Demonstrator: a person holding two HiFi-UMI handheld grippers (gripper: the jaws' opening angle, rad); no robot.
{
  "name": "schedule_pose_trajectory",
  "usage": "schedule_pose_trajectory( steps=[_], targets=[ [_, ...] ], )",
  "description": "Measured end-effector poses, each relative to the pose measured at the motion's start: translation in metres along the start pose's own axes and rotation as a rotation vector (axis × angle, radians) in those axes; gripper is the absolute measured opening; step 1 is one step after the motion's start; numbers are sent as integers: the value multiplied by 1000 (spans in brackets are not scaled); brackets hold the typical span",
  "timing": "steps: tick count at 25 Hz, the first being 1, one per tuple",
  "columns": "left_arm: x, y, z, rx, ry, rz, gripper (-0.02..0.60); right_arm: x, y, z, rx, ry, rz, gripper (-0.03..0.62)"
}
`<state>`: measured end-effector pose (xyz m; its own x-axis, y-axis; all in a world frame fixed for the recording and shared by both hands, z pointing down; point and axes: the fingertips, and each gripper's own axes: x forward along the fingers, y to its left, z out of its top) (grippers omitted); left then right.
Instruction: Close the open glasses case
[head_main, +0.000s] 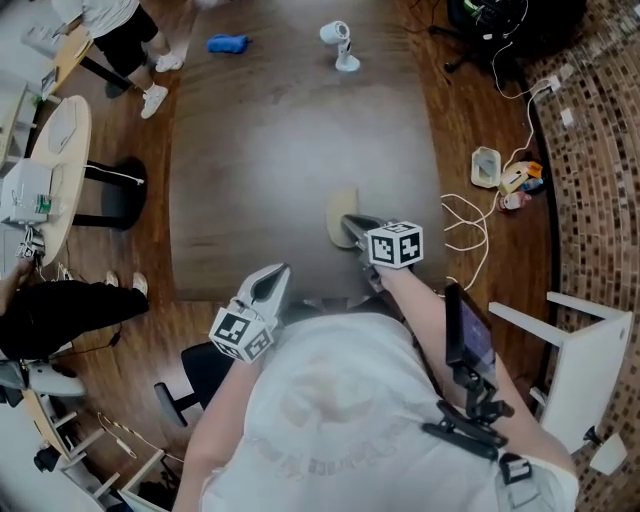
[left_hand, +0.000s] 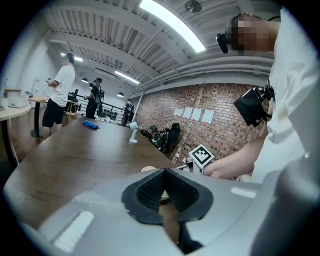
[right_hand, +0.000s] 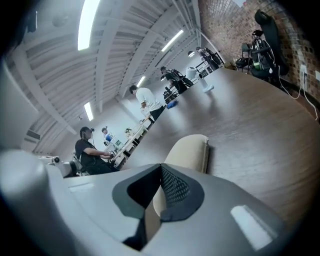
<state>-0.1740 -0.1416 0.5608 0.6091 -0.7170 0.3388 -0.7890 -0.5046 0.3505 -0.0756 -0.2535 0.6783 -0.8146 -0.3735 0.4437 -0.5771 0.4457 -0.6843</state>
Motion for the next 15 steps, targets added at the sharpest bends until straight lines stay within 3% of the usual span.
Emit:
schedule_pose_trajectory(
  steps=[6, 11, 15],
  targets=[
    [-18, -8, -20, -56, -21, 103, 5, -8, -6, 7, 90, -66, 49, 8],
    [-27, -25, -44, -105, -26, 137, 5, -11, -2, 10, 74, -73, 81, 8],
    [-34, -30, -47, -95, -33, 135, 5, -16, 11, 16, 46, -114, 106, 9]
  ],
)
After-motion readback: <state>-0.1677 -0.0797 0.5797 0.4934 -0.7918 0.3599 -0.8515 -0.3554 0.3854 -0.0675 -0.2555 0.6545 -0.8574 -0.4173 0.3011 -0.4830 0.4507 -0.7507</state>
